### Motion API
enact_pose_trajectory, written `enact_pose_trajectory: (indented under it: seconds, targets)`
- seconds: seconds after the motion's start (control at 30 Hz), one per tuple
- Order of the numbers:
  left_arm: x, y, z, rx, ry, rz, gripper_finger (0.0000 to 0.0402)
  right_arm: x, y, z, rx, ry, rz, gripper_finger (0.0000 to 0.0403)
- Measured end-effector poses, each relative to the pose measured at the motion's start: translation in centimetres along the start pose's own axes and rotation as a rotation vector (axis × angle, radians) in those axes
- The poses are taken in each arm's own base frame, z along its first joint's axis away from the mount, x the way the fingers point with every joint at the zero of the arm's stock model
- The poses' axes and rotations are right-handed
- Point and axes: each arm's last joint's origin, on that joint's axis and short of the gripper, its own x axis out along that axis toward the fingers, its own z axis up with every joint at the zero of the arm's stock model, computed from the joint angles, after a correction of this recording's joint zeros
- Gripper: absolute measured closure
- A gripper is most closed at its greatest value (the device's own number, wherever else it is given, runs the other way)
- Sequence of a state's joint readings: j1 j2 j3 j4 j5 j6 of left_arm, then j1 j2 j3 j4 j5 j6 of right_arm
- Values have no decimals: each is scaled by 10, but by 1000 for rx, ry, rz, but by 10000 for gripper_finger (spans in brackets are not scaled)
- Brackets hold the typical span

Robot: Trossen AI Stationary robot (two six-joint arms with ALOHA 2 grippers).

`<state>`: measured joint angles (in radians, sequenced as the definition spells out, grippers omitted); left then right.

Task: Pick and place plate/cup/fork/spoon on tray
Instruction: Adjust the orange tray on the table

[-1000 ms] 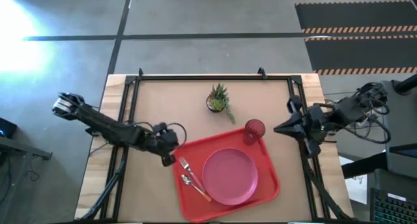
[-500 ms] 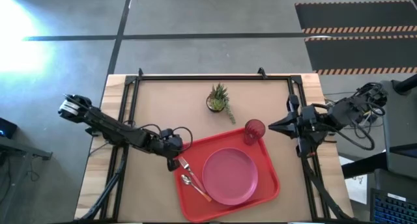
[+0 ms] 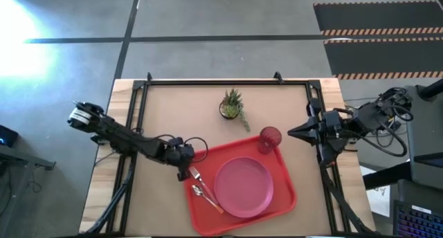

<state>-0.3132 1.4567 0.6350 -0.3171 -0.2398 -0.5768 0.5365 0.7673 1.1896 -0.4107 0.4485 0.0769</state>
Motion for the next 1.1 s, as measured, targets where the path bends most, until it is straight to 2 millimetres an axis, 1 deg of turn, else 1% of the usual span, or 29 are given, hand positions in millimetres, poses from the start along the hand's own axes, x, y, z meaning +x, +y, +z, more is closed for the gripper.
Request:
enact_pose_trajectory:
  seconds: [0.17,0.27,0.5,0.63,0.73,0.9,1.0,1.1]
  targets:
    - [3,14,3,10,21,59,396,0,0,0,-2,0,0,394]
    - [4,28,6,23,47,110,396,0,0,0,-1,0,0,394]
    - [5,59,19,56,50,167,396,0,0,0,0,0,0,394]
    - [6,79,26,42,50,201,396,0,0,0,0,0,0,394]
    - [6,90,29,36,51,221,396,0,0,0,1,0,0,394]
    - [6,98,33,27,44,212,396,0,0,0,9,1,3,394]
    - [6,97,35,25,25,203,396,0,0,-1,24,8,2,394]
    - [4,94,40,16,-30,161,396,0,0,-1,22,12,2,394]
